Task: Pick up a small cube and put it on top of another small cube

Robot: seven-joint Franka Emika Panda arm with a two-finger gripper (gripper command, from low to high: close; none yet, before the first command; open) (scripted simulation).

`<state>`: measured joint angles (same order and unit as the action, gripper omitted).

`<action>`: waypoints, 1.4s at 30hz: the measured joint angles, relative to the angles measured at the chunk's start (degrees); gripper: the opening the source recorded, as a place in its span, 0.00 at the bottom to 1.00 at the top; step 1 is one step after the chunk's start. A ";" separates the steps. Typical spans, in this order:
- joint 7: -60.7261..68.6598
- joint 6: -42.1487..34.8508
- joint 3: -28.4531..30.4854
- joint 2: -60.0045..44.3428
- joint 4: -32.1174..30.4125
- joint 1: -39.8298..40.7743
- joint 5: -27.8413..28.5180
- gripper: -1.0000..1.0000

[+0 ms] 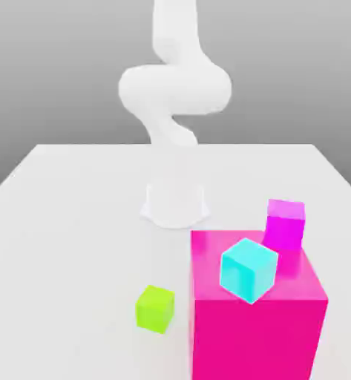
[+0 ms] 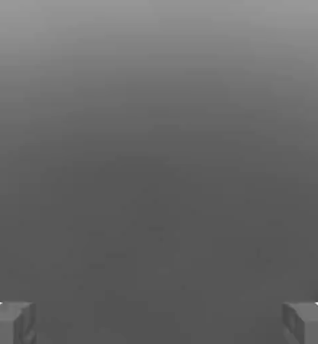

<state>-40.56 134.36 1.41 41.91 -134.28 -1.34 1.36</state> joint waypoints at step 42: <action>78.76 38.44 5.18 -56.02 -24.80 -2.90 -14.17 0.00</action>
<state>38.20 172.80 6.59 -14.11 -159.08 -4.24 -12.81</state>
